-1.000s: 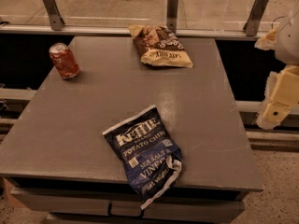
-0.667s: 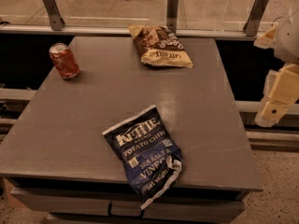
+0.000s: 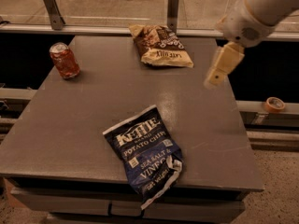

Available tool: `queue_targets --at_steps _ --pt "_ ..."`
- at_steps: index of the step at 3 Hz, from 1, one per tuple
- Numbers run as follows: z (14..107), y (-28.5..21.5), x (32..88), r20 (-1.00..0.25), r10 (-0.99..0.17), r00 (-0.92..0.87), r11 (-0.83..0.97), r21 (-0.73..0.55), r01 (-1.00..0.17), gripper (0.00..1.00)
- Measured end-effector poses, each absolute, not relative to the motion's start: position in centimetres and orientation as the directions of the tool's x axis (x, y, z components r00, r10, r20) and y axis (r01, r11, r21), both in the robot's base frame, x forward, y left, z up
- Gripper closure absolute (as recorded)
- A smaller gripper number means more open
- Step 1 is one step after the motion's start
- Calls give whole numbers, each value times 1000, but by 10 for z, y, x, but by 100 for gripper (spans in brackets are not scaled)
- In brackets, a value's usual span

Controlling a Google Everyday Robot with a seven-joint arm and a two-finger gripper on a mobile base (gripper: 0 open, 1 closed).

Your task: Pick brown chip bag

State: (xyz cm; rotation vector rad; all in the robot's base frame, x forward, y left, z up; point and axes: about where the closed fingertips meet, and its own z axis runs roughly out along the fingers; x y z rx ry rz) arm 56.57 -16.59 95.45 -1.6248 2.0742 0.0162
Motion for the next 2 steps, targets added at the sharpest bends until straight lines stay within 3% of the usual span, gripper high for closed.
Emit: queue_targets --at_steps 2 --pt "909 -109 694 -558 -808 -189 379 -247 -892 0"
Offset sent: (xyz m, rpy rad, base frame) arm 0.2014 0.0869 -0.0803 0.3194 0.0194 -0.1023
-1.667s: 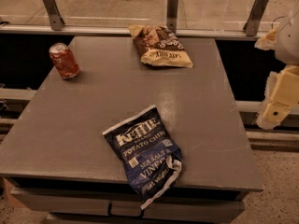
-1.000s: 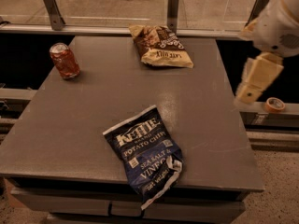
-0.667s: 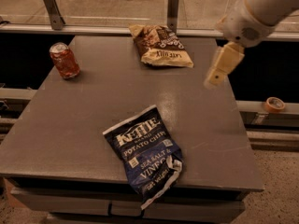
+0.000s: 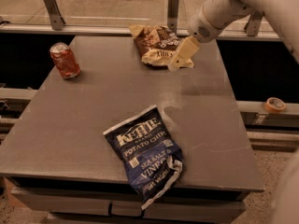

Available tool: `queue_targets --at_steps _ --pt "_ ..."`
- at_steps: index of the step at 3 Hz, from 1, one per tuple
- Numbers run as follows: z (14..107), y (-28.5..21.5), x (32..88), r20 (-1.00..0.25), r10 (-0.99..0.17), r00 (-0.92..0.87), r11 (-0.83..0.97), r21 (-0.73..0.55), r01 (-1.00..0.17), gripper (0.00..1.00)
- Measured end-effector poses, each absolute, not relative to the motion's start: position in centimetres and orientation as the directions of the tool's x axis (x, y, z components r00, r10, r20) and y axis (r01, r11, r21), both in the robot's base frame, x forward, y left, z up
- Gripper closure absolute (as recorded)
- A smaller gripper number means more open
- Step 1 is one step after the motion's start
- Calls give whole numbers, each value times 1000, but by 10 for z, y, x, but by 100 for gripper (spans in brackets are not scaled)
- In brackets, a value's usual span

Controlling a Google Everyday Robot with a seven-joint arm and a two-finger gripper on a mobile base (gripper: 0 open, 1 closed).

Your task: Pick brown chip bag

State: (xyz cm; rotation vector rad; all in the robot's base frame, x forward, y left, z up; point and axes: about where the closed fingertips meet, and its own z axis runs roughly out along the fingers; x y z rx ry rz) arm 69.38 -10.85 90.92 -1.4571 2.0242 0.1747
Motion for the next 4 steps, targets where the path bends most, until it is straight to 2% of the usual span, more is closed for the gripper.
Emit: queue_targets --at_steps 1,2,4 --pt "884 -93 740 -611 -751 -251 441 -181 -879 0" --pt "851 -86 776 -633 -700 -329 503 -110 -857 25" --pt "864 -94 781 -682 -660 -316 511 -98 -854 70"
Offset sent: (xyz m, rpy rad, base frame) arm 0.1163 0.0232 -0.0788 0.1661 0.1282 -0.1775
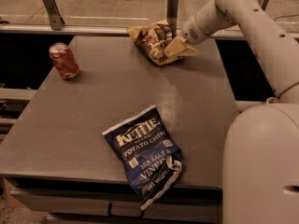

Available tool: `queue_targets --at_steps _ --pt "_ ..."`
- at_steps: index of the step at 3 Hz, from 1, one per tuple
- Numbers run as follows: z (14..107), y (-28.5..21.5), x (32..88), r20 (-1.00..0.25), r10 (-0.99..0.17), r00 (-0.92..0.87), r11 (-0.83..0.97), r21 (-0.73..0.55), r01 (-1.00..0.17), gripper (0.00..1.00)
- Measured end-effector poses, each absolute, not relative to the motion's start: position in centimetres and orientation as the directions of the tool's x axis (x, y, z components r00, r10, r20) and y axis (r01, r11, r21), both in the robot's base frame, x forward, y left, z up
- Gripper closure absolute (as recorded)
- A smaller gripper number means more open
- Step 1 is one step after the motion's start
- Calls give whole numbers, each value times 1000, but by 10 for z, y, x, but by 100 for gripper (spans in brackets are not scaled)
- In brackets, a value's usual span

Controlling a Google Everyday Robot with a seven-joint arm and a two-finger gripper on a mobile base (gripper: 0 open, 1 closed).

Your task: Pick brown chip bag

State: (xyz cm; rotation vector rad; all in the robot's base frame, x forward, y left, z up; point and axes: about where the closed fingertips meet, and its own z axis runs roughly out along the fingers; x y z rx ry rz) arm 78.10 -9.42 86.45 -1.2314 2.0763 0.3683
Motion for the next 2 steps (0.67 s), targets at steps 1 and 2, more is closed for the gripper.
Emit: queue_targets --at_steps 1,2 --pt "916 -96 753 -742 -634 -217 451 -128 -883 95" --pt "970 -87 706 -810 -580 -86 340 -145 -929 100"
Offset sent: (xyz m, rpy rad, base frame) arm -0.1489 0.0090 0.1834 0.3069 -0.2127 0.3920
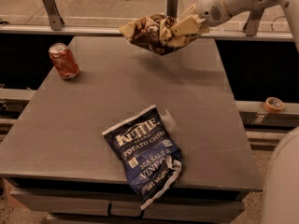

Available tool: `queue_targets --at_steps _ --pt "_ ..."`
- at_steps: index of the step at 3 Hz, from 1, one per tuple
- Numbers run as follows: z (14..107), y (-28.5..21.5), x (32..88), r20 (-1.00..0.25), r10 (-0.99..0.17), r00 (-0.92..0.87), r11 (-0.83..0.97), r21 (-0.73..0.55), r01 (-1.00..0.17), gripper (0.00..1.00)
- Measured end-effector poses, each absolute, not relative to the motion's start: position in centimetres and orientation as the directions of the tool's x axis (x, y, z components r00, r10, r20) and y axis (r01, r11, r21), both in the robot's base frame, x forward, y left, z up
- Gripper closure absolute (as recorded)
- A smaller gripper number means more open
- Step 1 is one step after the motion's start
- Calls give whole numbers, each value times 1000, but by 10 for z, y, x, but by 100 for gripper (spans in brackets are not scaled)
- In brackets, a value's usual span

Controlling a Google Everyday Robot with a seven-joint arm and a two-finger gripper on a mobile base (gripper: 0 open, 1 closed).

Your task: Pick brown chip bag

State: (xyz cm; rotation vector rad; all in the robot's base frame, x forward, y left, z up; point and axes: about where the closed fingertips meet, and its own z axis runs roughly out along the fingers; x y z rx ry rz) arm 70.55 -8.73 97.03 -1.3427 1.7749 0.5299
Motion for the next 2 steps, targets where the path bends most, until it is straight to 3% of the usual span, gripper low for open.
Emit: queue_targets --at_steps 1,2 --pt "1027 -71 652 -881 -470 52 204 -166 -965 100" --pt "1029 -63 649 -892 -448 58 185 -155 -970 100"
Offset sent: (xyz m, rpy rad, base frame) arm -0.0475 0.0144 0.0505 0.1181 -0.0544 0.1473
